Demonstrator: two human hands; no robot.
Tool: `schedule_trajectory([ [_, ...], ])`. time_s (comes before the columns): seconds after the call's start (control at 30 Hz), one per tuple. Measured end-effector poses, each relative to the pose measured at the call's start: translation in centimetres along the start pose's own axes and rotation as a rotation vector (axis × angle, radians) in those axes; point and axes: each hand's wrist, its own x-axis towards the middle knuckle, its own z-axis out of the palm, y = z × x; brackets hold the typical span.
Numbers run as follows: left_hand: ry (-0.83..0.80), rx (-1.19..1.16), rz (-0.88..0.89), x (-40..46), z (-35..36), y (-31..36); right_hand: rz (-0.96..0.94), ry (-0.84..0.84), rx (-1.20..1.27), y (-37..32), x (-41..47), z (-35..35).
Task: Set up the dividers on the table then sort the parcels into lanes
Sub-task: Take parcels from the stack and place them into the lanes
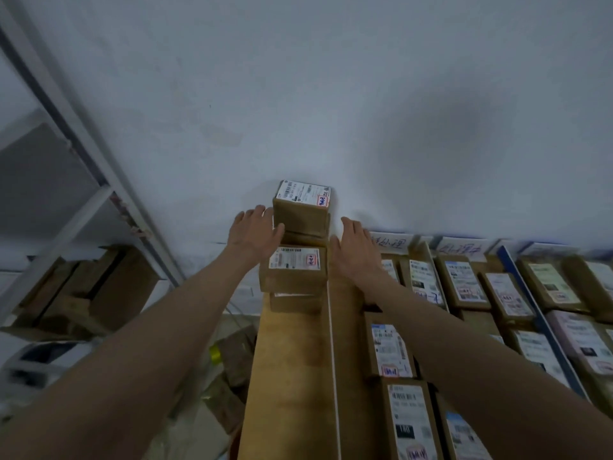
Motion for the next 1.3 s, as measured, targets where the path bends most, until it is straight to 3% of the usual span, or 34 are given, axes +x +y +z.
schedule_trajectory([
  [0.2, -0.023, -0.097, -0.047, 6.4, 2.1, -0.7, 0.021, -0.04, 0.067, -0.6, 7.1, 1.6],
  [0.33, -0.069, -0.383, -0.17, 9.7, 3.6, 0.1, 0.01, -0.082, 0.131, -1.1, 9.2, 3.4],
  [0.43, -0.116, -0.666, -0.356, 10.9, 4.9, 1.3, 0.068, 0.024, 0.299, -1.5, 9.5, 4.9],
  [0.57, 0.011, -0.844, -0.431, 11.2, 4.7, 2.6, 0.167, 0.196, 0.485, -2.0, 10.3, 4.7],
  [0.67, 0.121, -0.889, -0.352, 11.7, 3.3, 2.3, 0.277, 0.193, 0.626, -2.1, 11.0, 3.6],
  [0.77, 0.154, -0.861, -0.19, 11.7, 2.0, 2.0, 0.371, -0.035, 0.79, -1.9, 10.9, 1.8],
  [0.9, 0.071, -0.807, -0.09, 10.5, 1.3, 2.6, 0.269, -0.211, 0.543, -1.5, 8.8, -0.6],
  [0.97, 0.017, -0.812, -0.068, 9.4, 1.3, 3.2, 0.265, -0.221, 0.444, -0.9, 7.4, -1.3],
  [1.07, -0.042, -0.831, -0.044, 6.9, 0.7, 4.9, 0.354, -0.249, 0.601, 0.4, 4.4, -2.3],
  [1.2, -0.119, -0.822, 0.004, 2.9, -0.4, 7.7, 0.406, -0.139, 0.657, 1.9, 0.0, -3.3],
  [1.3, -0.136, -0.671, 0.071, -0.6, -0.5, 9.0, 0.443, -0.112, 0.653, 3.3, -3.4, -4.5],
])
